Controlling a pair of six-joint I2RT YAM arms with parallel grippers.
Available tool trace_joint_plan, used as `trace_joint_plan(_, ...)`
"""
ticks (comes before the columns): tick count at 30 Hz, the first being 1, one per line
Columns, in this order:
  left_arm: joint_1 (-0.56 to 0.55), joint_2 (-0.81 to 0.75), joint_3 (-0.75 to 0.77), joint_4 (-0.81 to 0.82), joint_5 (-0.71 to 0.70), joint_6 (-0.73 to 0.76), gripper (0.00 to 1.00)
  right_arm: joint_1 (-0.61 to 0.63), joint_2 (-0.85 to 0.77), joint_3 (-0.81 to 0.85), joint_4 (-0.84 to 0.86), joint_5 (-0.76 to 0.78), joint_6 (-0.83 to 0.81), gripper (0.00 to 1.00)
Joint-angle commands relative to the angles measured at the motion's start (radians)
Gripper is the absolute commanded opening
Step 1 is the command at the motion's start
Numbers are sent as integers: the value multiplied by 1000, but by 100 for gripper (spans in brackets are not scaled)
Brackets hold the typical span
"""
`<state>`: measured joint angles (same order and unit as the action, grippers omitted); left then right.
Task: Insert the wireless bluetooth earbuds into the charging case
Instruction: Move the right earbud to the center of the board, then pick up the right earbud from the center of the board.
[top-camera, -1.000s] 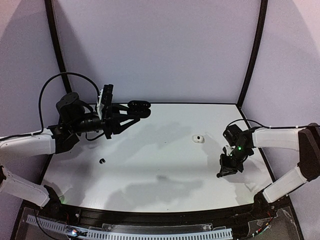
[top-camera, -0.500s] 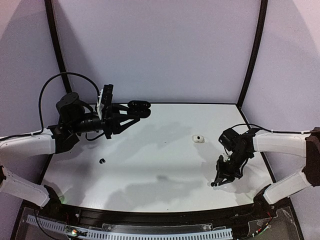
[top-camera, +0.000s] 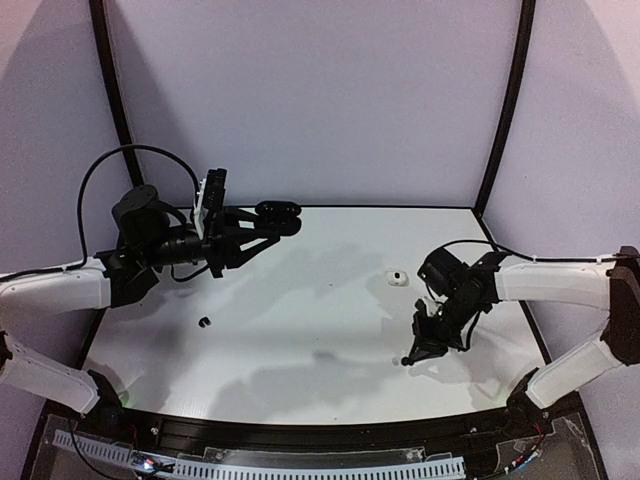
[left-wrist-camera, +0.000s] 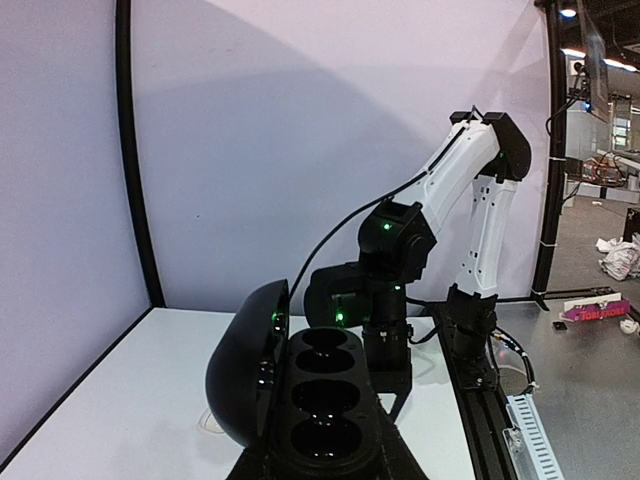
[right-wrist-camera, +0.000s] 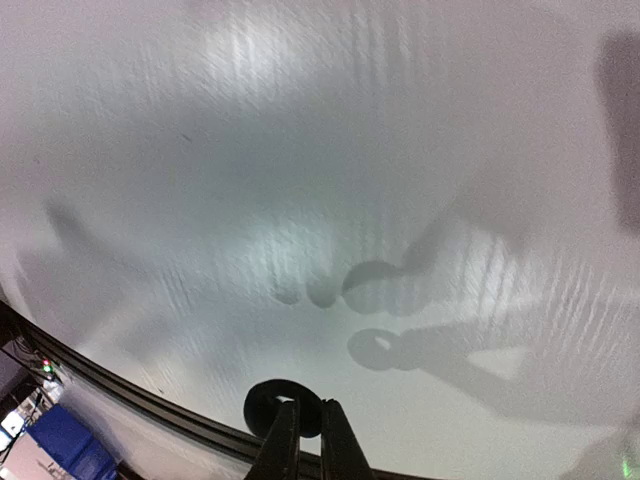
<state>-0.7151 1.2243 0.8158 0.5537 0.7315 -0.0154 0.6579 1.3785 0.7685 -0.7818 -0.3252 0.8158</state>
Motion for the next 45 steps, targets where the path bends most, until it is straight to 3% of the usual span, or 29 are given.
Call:
trace_joint_plan(1, 6, -26, -29, 14, -33, 9, 1, 42, 12, 79, 154, 143, -22, 8)
trace_joint_plan(4, 6, -24, -30, 30, -39, 4, 1, 58, 28, 68, 271, 225, -16, 8)
trace_joint_plan(8, 6, -31, -27, 17, -40, 7, 1, 84, 136, 127, 249, 289, -24, 7)
trace_joint_plan(15, 6, -40, -27, -5, -41, 9, 1, 118, 198, 267, 133, 254, -324, 17)
trace_joint_plan(18, 6, -40, -27, -5, -40, 9, 1, 117, 183, 273, 74, 216, -550, 21)
trace_joint_plan(22, 6, -39, -24, -10, -31, 36, 1, 115, 157, 269, 59, 54, -948, 31)
trace_joint_plan(26, 6, -37, 0, -42, -32, 52, 1, 104, 161, 299, 90, 113, -1417, 31)
trace_joint_plan(28, 6, -42, 3, -48, -40, 52, 1, 90, 171, 278, 110, 88, -1546, 33)
trace_joint_plan(33, 6, -63, 5, -78, -44, 51, 1, 47, 234, 252, 147, 19, -1659, 38)
trace_joint_plan(38, 6, -65, 12, -101, -44, 64, 1, 43, 292, 265, 163, 43, -1687, 36)
trace_joint_plan(45, 6, -59, 22, -107, -41, 58, 1, 33, 260, 236, 128, 40, -1787, 37)
